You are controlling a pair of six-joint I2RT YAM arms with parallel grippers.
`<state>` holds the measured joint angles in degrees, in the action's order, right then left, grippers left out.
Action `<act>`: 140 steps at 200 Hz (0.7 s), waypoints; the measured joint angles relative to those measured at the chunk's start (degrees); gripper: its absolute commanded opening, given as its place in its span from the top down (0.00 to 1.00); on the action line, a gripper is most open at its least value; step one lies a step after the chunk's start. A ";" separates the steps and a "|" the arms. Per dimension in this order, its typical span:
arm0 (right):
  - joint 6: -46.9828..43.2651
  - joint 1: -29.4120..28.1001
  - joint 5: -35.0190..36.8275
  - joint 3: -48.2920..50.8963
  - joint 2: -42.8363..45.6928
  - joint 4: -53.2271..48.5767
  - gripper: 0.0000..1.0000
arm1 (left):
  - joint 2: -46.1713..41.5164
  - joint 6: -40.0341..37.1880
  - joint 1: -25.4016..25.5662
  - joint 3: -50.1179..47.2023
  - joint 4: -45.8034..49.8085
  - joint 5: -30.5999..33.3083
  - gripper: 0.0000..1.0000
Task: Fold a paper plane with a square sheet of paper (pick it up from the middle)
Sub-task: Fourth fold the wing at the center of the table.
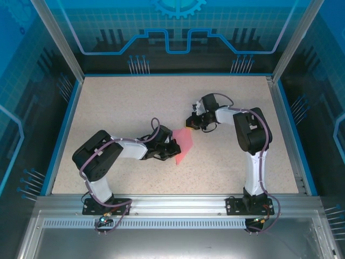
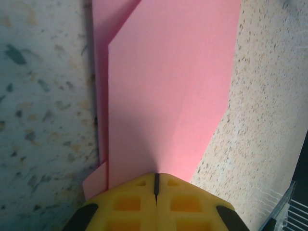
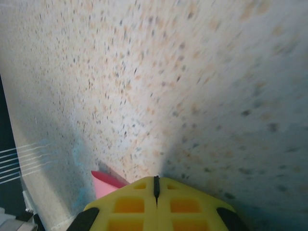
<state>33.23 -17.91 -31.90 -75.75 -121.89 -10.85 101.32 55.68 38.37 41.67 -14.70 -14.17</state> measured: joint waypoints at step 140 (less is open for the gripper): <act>4.74 -11.15 -1.09 15.58 14.58 5.46 0.94 | -2.19 -6.80 0.04 -1.68 1.81 -0.90 0.96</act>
<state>37.98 -29.06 -32.99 -60.16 -107.31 -5.39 99.13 48.88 38.41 39.99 -12.88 -15.07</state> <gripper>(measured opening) 0.064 0.047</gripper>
